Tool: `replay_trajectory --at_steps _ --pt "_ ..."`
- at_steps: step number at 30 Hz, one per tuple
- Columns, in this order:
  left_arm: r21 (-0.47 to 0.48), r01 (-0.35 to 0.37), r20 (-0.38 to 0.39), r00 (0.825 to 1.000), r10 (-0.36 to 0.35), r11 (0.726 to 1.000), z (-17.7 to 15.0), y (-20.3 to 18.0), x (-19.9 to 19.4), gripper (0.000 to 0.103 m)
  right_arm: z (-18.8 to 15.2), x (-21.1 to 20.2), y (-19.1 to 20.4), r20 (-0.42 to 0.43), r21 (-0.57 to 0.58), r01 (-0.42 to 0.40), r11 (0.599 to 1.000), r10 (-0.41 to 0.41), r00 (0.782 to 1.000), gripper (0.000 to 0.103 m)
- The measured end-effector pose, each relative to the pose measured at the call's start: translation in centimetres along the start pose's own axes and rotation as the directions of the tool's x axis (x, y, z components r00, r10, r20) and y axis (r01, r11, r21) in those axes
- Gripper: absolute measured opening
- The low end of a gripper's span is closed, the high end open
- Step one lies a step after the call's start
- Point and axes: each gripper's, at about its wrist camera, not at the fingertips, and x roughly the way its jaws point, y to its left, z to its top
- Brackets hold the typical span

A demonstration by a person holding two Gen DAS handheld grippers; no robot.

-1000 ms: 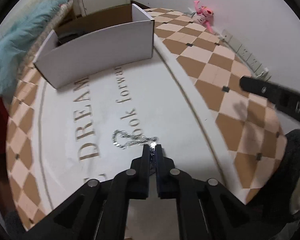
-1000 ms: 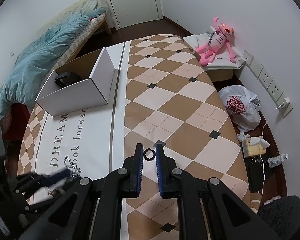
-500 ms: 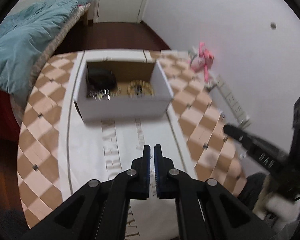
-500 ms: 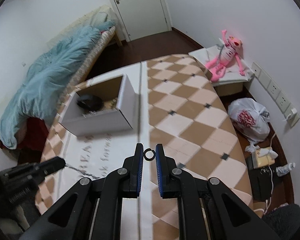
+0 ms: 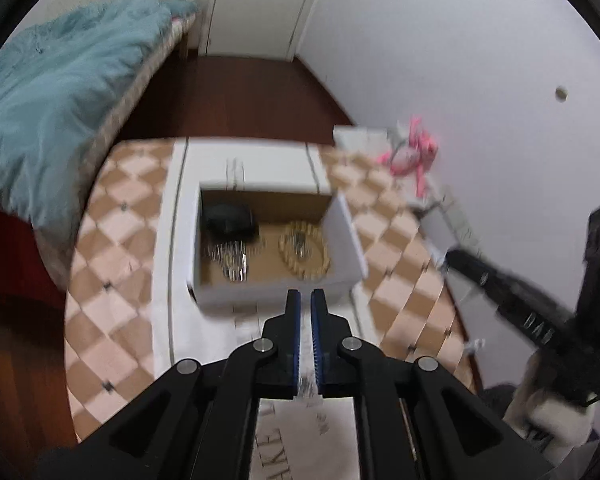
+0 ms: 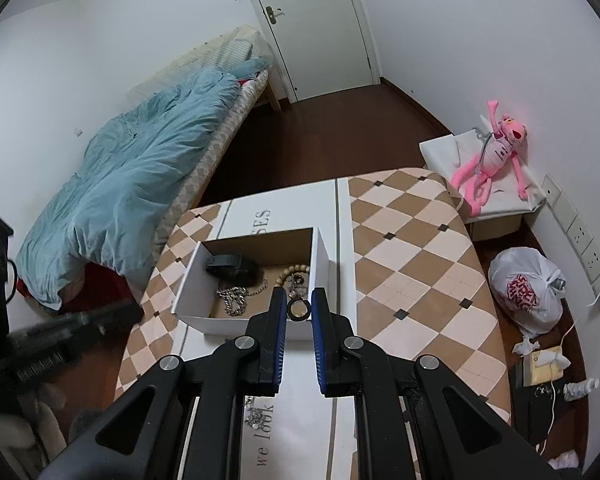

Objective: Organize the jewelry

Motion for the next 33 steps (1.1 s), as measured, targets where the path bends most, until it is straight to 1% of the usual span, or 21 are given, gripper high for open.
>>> replay_trajectory --at_steps 1,2,3,4,6,8,11,12,13,14,16,17,18,19,21,22,25,29,30,33 --pt "-0.005 -0.016 -0.032 0.999 0.016 1.0 -0.9 0.0 1.1 0.014 -0.8 0.4 -0.3 -0.015 0.009 0.006 1.0 -0.006 1.0 0.013" --pt "-0.009 -0.031 -0.064 0.997 0.03 0.999 -1.9 -0.1 2.2 0.024 -1.3 0.7 -0.6 -0.027 0.016 0.01 1.0 -0.01 1.0 0.013" --pt "-0.009 -0.045 -0.095 0.995 0.044 0.999 -2.9 -0.2 3.4 0.064 -2.3 1.2 -1.0 -0.044 0.024 0.022 0.999 -0.021 0.999 0.013" --pt "-0.017 -0.054 -0.118 0.992 0.052 0.998 -3.9 -0.2 4.5 0.097 -3.2 1.7 -1.5 -0.059 0.031 0.036 0.999 -0.034 0.998 0.013" --pt "-0.025 -0.054 -0.142 0.989 0.05 0.998 -5.6 -0.4 6.2 0.098 -4.9 2.5 -2.6 -0.088 0.054 0.056 0.997 -0.051 0.995 0.013" --pt "-0.011 -0.093 -0.177 0.98 0.09 0.996 -7.2 -1.0 8.3 0.098 -6.4 3.0 -3.8 -0.113 0.077 0.076 0.994 -0.067 0.991 0.013" --pt "0.029 -0.13 -0.181 0.974 0.134 0.991 -8.6 -2.1 10.0 0.098 -8.1 3.4 -5.5 -0.134 0.102 0.108 0.989 -0.094 0.987 0.013" --pt "0.043 -0.139 -0.178 0.973 0.144 0.989 -8.8 -2.4 10.3 0.097 -8.5 3.4 -6.0 -0.137 0.108 0.118 0.987 -0.103 0.985 0.013" --pt "0.068 -0.153 -0.167 0.972 0.163 0.986 -9.0 -2.9 10.7 0.092 -8.9 3.4 -6.4 -0.141 0.116 0.127 0.985 -0.11 0.984 0.013" --pt "0.086 -0.158 -0.161 0.972 0.171 0.984 -9.2 -3.3 10.9 0.083 -9.1 3.4 -6.6 -0.143 0.12 0.131 0.984 -0.113 0.983 0.013" --pt "0.138 -0.189 -0.137 0.969 0.207 0.972 -9.3 -4.0 11.2 0.046 -9.6 3.3 -6.9 -0.142 0.119 0.145 0.982 -0.128 0.982 0.013" --pt "0.155 -0.192 -0.123 0.97 0.212 0.969 -9.2 -4.2 11.1 0.035 -9.7 3.3 -7.0 -0.143 0.12 0.147 0.982 -0.13 0.981 0.013" --pt "0.159 -0.185 -0.12 0.971 0.205 0.97 -9.0 -4.4 11.1 0.013 -9.7 3.2 -7.0 -0.143 0.122 0.148 0.981 -0.13 0.981 0.013" --pt "0.151 -0.171 -0.128 0.973 0.191 0.974 -8.9 -4.3 11.1 0.007 -9.8 3.2 -7.0 -0.142 0.123 0.148 0.981 -0.13 0.981 0.013" --pt "0.12 -0.14 -0.133 0.979 0.155 0.983 -8.4 -3.8 11.0 0.006 -9.7 3.2 -6.8 -0.138 0.122 0.148 0.981 -0.131 0.982 0.013" --pt "0.106 -0.125 -0.122 0.983 0.138 0.986 -8.3 -3.7 10.8 0.001 -9.6 3.1 -6.7 -0.134 0.122 0.145 0.982 -0.129 0.983 0.013" --pt "0.079 -0.087 -0.093 0.991 0.095 0.993 -7.9 -3.4 9.2 0.0 -9.0 2.5 -6.1 -0.116 0.115 0.133 0.984 -0.12 0.986 0.013" --pt "0.047 -0.024 -0.033 0.999 0.025 0.999 -6.5 -3.0 5.4 0.0 -7.6 1.6 -5.5 -0.09 0.114 0.107 0.988 -0.097 0.991 0.013" --pt "0.041 -0.006 -0.015 1.0 0.007 0.999 -5.7 -2.7 4.0 0.0 -7.2 1.3 -5.3 -0.08 0.116 0.096 0.989 -0.087 0.993 0.013" --pt "0.033 0.017 0.037 0.999 -0.018 0.999 -3.8 -2.3 1.2 0.0 -5.7 0.6 -4.6 -0.053 0.109 0.071 0.991 -0.066 0.996 0.013"
